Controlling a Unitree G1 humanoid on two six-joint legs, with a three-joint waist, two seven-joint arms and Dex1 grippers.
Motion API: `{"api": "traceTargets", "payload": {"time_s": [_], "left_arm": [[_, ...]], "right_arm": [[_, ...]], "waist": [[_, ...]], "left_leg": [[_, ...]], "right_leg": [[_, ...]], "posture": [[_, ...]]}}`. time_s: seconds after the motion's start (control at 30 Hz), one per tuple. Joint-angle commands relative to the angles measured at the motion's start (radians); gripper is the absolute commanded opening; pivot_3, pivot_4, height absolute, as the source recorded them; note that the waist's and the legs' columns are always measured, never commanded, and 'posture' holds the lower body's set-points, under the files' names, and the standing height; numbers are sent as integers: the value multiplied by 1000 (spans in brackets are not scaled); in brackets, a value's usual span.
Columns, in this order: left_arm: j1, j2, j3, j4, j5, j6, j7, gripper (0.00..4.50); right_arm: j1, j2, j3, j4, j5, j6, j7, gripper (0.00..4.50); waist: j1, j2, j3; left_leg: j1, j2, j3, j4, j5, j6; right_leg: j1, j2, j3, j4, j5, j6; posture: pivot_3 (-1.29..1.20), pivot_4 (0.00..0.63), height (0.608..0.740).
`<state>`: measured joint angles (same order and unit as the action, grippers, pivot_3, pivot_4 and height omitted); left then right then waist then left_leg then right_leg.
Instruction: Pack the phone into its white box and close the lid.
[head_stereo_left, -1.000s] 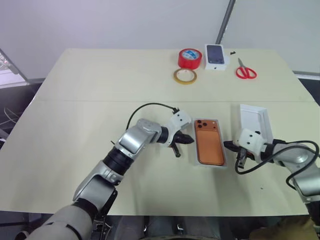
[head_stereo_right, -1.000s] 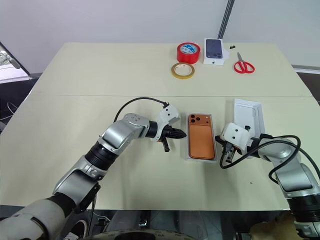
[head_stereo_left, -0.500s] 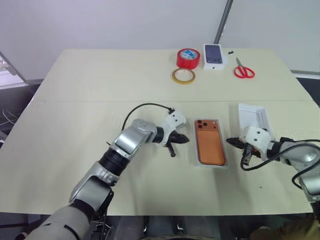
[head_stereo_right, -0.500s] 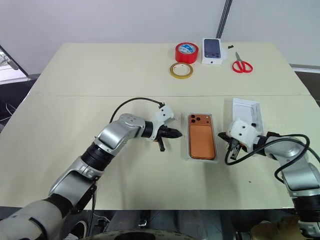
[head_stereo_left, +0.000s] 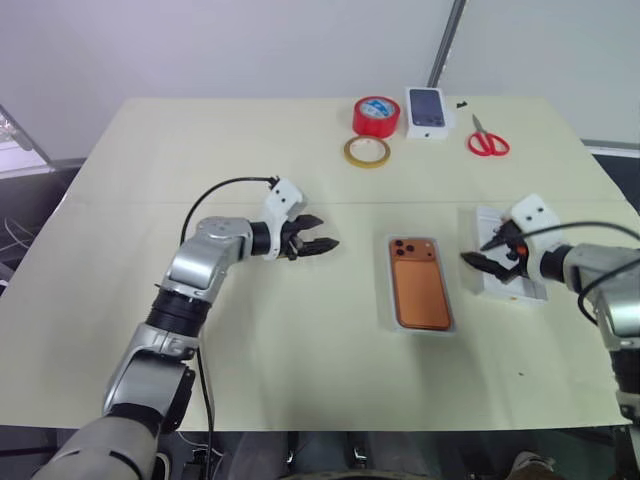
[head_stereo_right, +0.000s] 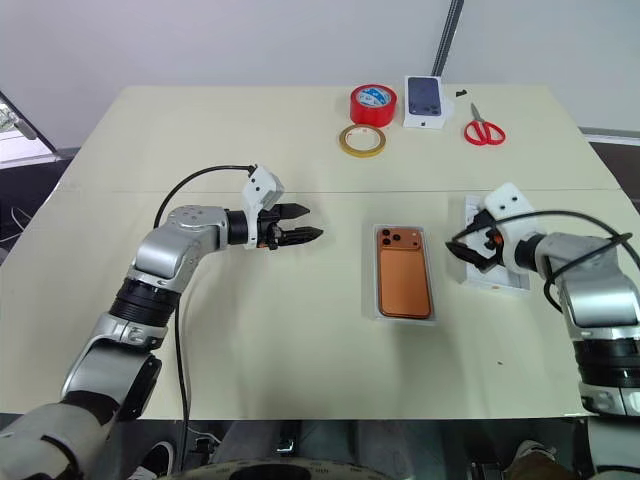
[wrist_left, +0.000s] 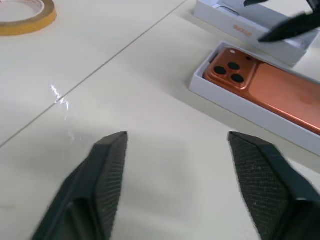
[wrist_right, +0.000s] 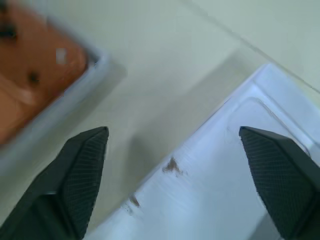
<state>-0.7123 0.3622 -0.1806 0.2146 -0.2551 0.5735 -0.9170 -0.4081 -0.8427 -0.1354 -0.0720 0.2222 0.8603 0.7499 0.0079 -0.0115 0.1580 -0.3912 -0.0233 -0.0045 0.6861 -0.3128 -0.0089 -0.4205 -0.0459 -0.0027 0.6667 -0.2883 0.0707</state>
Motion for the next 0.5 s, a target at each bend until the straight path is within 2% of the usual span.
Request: {"api": "traceTargets", "payload": {"time_s": [0.03, 0.13, 0.3, 0.4, 0.5], "left_arm": [[-4, -2, 44, -35, -33, -1, 7, 3298], [-2, -15, 49, -43, -47, 8, 15, 3298], [15, -32, 55, -63, -61, 21, 29, 3298], [35, -28, 67, -82, -67, -9, 23, 3298], [79, -11, 100, -129, -99, -101, -31, 3298]], "right_arm": [[-72, 3, -55, -85, 80, 230, -36, 4500], [-133, 21, -98, -65, 99, 415, -103, 4500], [-147, 68, -166, -131, 125, 710, -181, 4500], [-78, 43, -137, -237, 143, 753, -210, 4500], [-31, 78, -155, -285, 150, 754, -282, 4500]], "waist": [[2, 0, 0], [7, 0, 0], [5, 0, 0], [5, 0, 0], [-2, 0, 0]], "left_leg": [[0, 0, 0, 0, -1, 3], [0, 0, 0, 0, -2, 3], [-1, 0, 0, 0, -2, 4], [-2, 0, 0, -1, -2, 4], [-2, 0, 0, -1, -2, 4]], "right_leg": [[0, 0, 0, 0, 0, 0], [0, 0, 0, 0, 0, 0], [-1, -1, 0, -1, 0, 0], [-2, -1, 0, 0, 0, 0], [-2, -1, 0, 0, 0, 0]], "posture": [[0, 150, 740], [0, 150, 740], [0, 150, 740], [0, 150, 740], [0, 150, 740]]}}
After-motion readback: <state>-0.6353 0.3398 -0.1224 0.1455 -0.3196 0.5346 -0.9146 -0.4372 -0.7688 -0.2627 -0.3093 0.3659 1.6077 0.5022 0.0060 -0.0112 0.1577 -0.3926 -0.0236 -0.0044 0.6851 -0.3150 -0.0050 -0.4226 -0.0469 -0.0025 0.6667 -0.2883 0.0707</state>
